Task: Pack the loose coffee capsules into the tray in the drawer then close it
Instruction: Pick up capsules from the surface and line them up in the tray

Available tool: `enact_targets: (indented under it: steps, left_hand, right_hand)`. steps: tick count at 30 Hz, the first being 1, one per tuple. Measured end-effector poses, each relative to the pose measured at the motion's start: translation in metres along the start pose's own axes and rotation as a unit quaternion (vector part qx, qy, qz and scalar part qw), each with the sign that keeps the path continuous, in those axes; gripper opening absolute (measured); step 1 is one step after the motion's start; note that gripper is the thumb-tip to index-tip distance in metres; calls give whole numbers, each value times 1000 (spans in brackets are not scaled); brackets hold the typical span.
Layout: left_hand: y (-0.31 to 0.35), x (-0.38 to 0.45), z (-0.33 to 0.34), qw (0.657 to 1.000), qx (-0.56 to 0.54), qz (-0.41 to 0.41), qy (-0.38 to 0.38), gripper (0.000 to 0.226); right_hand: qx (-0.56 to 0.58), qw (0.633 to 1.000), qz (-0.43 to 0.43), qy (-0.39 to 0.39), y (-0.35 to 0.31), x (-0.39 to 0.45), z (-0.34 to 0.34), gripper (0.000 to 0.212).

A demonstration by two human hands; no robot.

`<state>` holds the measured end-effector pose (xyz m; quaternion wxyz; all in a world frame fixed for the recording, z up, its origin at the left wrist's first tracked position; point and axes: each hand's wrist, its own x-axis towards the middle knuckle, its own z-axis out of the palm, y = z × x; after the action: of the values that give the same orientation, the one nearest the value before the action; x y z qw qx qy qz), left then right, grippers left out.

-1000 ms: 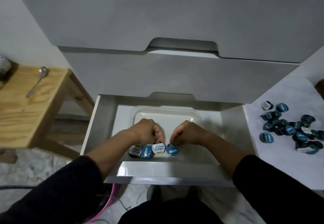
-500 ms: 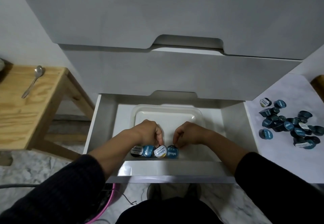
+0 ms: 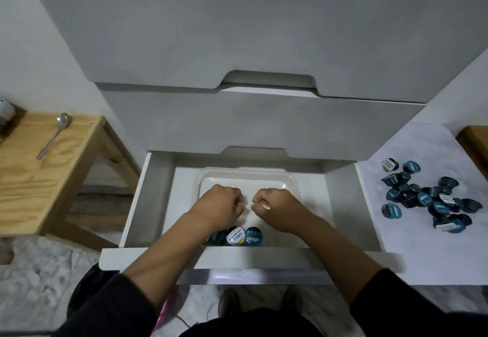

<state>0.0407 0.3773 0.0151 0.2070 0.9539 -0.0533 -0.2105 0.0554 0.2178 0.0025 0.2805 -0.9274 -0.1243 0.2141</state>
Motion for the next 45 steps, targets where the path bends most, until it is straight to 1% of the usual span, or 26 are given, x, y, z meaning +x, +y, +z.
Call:
enact_targets:
  steps: [2,4,5,7,9,10,11,12,15,16,18,21,22,24,27,29,30,32,34,38,40,43,45]
  left_hand:
    - [7,-9,3,997,6,-9,71,29]
    - [17,-19,5,990,-3,-20,137,33]
    - [22,-24,6,986,-8,-26,164,34]
    - [32,-34,9,979,-8,-39,202,36]
    - [42,-45,13,975,-19,-46,217,39]
    - [47,-49,15,975,-26,-43,216,40]
    - [52,-52,17,976,-32,-39,212,42]
    - [57,-55,19,977,-35,-35,210,43]
    - [77,-57,26,976,-42,-26,210,46]
    - [85,-57,28,976,-41,-25,210,48]
    - [103,-55,34,976,-36,-22,213,50]
    - [137,-48,45,973,-31,-13,229,50]
    - [151,-44,49,971,-34,-10,236,49]
    - [185,-35,59,968,-47,1,248,49]
    - [243,-22,82,963,-80,33,256,42]
    - [281,-12,102,963,-92,55,246,40]
    - [298,-6,113,964,-98,61,239,40]
    - [325,6,136,966,-110,62,224,39]
    - [344,20,158,969,-113,55,213,39]
    - [361,48,195,972,-130,16,194,35]
    - [361,64,206,969,-148,-12,197,31]
    - [357,91,214,958,-176,-54,219,26]
    - [356,105,217,950,-199,-77,228,30]
  right_hand:
    - [-47,995,-14,85,0,-7,7,27]
    - [-111,970,-61,209,-3,-17,13,31]
    - [-137,949,-98,266,-2,-21,15,30]
    - [-200,893,-173,363,-3,-31,14,18]
    - [-241,847,-222,419,-7,-46,11,9]
    - [-251,834,-234,431,-9,-55,7,9]
    - [-257,828,-240,436,-8,-61,6,8]
    - [-261,830,-238,431,-6,-66,4,8]
    - [-292,838,-224,402,10,-77,-1,23]
    - [-305,841,-220,389,18,-81,-5,25]
    - [-322,843,-206,378,37,-87,-14,21]
    - [-271,869,-171,378,70,-95,-35,19]
    - [-271,868,-173,379,83,-100,-44,17]
    - [-311,847,-191,387,111,-114,-66,14]
    - [-313,852,-179,379,163,-137,-100,22]
    - [-308,868,-154,357,200,-151,-117,26]
    - [-273,892,-131,337,217,-158,-125,24]
    - [-169,923,-60,341,252,-167,-136,20]
    - [-117,935,-23,335,285,-174,-142,29]
    - [-108,959,38,259,339,-180,-147,37]
    - [-115,960,59,250,359,-178,-150,35]
    - [-127,958,30,253,381,-169,-153,27]
    - [-124,959,11,253,391,-161,-154,27]
